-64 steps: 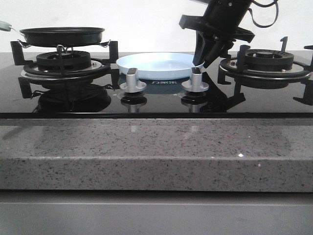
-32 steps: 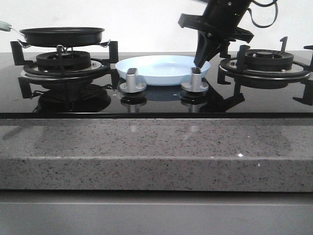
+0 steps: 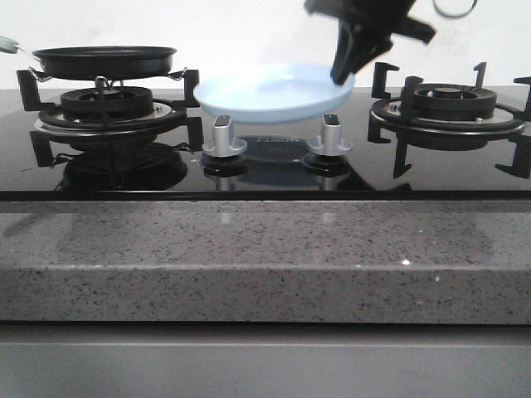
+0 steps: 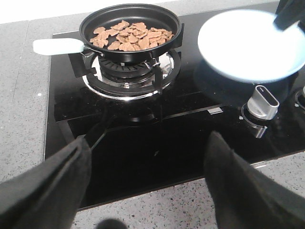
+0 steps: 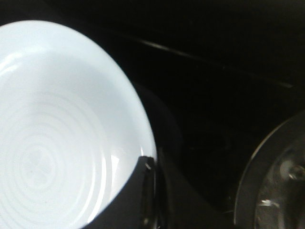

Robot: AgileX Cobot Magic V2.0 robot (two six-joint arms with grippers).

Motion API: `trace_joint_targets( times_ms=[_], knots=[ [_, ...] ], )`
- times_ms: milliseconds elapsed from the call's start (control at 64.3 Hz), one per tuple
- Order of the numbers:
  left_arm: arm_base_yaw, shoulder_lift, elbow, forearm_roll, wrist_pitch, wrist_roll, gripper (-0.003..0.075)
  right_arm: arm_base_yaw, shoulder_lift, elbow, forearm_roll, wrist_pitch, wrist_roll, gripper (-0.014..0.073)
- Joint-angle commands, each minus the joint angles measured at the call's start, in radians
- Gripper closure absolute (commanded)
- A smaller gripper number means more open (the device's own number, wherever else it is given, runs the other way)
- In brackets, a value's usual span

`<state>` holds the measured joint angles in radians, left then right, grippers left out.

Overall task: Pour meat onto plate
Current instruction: 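Lift the light blue plate with the right gripper toward the pan, then grasp the pale green handle of the black frying pan with the left gripper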

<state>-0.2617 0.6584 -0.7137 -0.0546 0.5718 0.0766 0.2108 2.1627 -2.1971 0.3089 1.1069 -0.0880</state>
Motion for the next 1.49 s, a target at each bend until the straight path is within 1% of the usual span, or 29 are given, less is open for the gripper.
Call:
trace_joint_targets(
  times_ms=[0,93,233,498,607,747,918,1152,1478],
  knots=[
    [-0.008,0.005,-0.037,-0.010,-0.070,-0.002,0.0230,-0.005,-0.124,-0.031,0.018,-0.024,0.010,0.0704],
    [-0.008,0.005,-0.037,-0.010,-0.070,-0.002,0.0230,-0.002,-0.167,-0.012,0.047,-0.017,0.010,0.0704],
    [-0.008,0.005,-0.037,-0.010,-0.070,-0.002,0.0230,0.003,-0.258,0.087,0.102,-0.044,0.002,0.0705],
    [-0.008,0.005,-0.037,-0.010,-0.070,-0.002,0.0230,0.051,-0.466,0.404,0.105,-0.184,-0.053,0.0707],
    [-0.008,0.005,-0.037,-0.010,-0.070,-0.002,0.0230,0.075,-0.532,0.531,0.105,-0.246,-0.054,0.0707],
    [-0.008,0.005,-0.037,-0.010,-0.070,-0.002,0.0230,0.094,-0.587,0.665,0.106,-0.308,-0.054,0.0707],
    [-0.008,0.005,-0.037,-0.010,-0.070,-0.002,0.0230,0.096,-0.596,0.778,0.106,-0.351,-0.054,0.0707],
    [-0.008,0.005,-0.037,-0.010,-0.072,-0.002,0.0230,0.096,-0.596,0.849,0.105,-0.416,-0.054,0.0707],
    [-0.008,0.005,-0.031,-0.010,-0.068,-0.005,0.0229,0.096,-0.596,0.849,0.105,-0.406,-0.054,0.0707]
  ],
)
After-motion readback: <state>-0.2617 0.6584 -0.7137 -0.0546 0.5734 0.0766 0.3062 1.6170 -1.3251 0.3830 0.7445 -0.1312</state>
